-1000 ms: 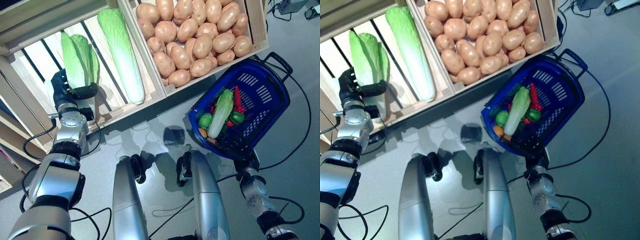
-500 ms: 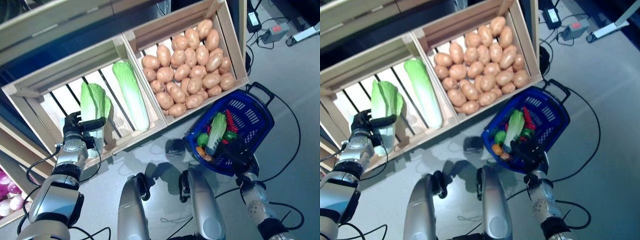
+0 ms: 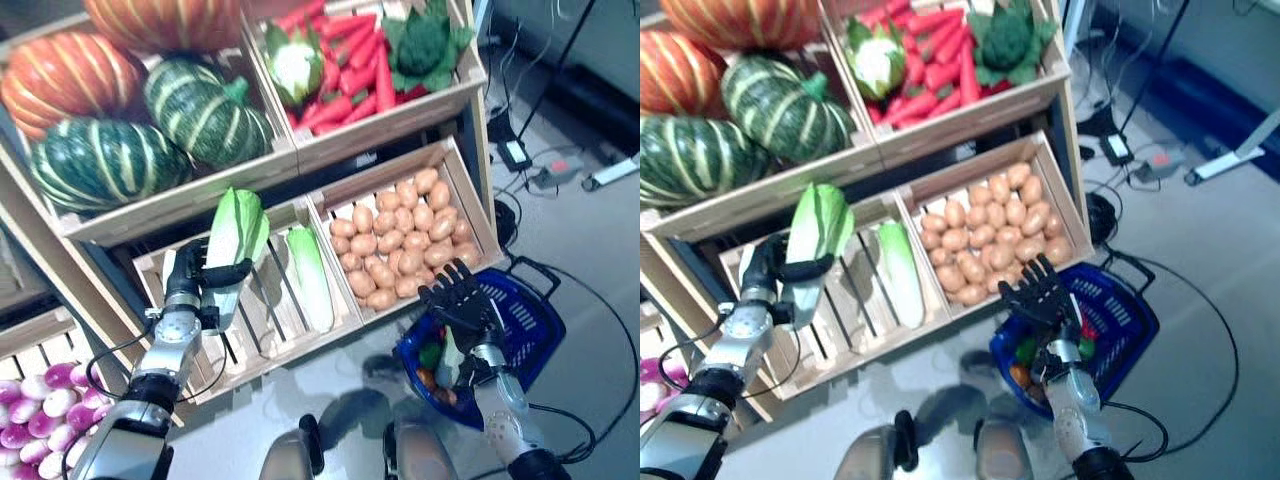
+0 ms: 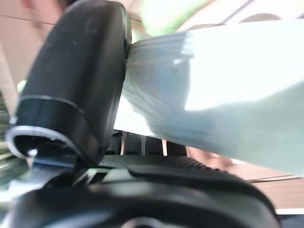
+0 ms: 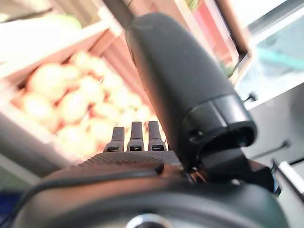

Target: Put vegetables into the basket

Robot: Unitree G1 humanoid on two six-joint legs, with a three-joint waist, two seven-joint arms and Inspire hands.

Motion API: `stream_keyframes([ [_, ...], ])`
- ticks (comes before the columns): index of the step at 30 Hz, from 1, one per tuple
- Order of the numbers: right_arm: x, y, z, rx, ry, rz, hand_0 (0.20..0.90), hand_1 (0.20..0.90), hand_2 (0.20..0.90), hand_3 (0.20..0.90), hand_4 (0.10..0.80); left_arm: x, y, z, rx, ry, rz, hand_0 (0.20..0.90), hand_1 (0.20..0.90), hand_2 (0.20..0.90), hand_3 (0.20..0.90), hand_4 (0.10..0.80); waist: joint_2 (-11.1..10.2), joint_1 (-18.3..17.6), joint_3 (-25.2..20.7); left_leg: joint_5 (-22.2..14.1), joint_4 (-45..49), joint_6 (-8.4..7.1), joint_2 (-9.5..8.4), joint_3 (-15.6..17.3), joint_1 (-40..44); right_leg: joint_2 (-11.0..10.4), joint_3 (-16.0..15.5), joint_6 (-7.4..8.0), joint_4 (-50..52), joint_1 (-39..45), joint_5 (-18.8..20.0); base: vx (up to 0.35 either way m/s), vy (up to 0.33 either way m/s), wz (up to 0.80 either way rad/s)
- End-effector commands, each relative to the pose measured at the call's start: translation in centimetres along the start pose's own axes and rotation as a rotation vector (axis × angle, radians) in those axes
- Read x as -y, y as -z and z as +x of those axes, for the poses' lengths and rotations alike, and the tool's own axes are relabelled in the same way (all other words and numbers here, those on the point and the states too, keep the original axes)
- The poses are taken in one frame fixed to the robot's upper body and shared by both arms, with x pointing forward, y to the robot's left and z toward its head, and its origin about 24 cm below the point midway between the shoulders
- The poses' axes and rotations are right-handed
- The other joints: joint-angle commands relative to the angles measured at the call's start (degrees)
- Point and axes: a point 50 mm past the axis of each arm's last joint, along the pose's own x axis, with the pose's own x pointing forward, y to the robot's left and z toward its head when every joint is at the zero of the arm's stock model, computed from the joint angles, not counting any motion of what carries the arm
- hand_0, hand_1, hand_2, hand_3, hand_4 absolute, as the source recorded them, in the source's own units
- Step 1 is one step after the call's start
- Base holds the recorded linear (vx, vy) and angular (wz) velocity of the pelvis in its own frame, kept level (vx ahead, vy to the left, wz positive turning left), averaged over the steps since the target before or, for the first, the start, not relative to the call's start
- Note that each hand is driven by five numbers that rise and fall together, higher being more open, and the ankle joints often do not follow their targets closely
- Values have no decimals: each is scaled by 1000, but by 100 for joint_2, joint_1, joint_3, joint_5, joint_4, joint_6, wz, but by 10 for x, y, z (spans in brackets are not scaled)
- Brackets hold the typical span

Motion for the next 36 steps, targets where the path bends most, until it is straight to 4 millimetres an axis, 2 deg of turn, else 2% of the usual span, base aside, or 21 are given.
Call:
stream_keyframes([
  [1,-25,-28,7,191,-225,18,900,900,900,900,800,-5,-59,-1,376,2,-72,300,300,300,300,400,-76,106,-819,-122,-510,330,-381,48,560,46,-86,-74,-1503,534,1072,39,-79,16],
  [4,-30,-35,12,199,-309,104,900,900,900,900,800,19,-71,-14,472,92,-104,300,300,300,300,400,-100,240,-1015,144,-1163,287,-419,-93,776,135,-161,-5,-2140,823,1368,24,-78,11],
  [5,-35,-39,15,213,-361,192,900,900,900,900,800,32,-81,-21,538,130,-105,300,300,300,300,400,-118,328,-1110,260,-1492,277,-429,-170,874,162,-184,30,-2423,944,1507,13,-68,13],
  [9,-50,-41,21,206,-448,377,900,900,900,900,800,49,-93,-31,632,146,-21,300,300,300,300,400,-159,446,-1235,424,-1969,280,-440,-273,1022,205,-267,81,-2824,1113,1685,2,-56,9],
  [12,-71,-38,25,159,-523,501,900,900,900,900,800,64,-105,-35,686,169,14,300,300,300,300,400,-223,500,-1317,395,-1991,309,-474,-380,989,213,-280,113,-3048,1157,1807,-21,-46,12],
  [15,-88,-35,27,129,-554,539,900,900,900,900,800,76,-108,-41,708,203,32,300,300,300,300,400,-259,529,-1364,366,-1991,336,-471,-324,1030,207,-294,130,-3138,1194,1877,0,0,0],
  [25,-117,-38,34,119,-598,550,900,900,900,900,800,94,-123,-51,774,289,41,300,300,300,300,400,-305,614,-1467,290,-1991,380,-482,-279,1083,221,-263,161,-3192,1187,1939,4,-8,1],
  [30,-134,-49,33,162,-698,578,900,900,900,900,800,98,-125,-52,782,310,93,300,300,300,300,400,-298,640,-1465,283,-1991,387,-482,-279,1085,240,-241,157,-3192,1182,1936,0,0,0],
  [36,-153,-69,32,210,-807,588,900,900,900,900,800,103,-118,-51,765,332,143,300,300,300,300,400,-311,655,-1464,261,-1991,394,-483,-262,1141,256,-220,152,-3192,1220,1926,0,0,0],
])
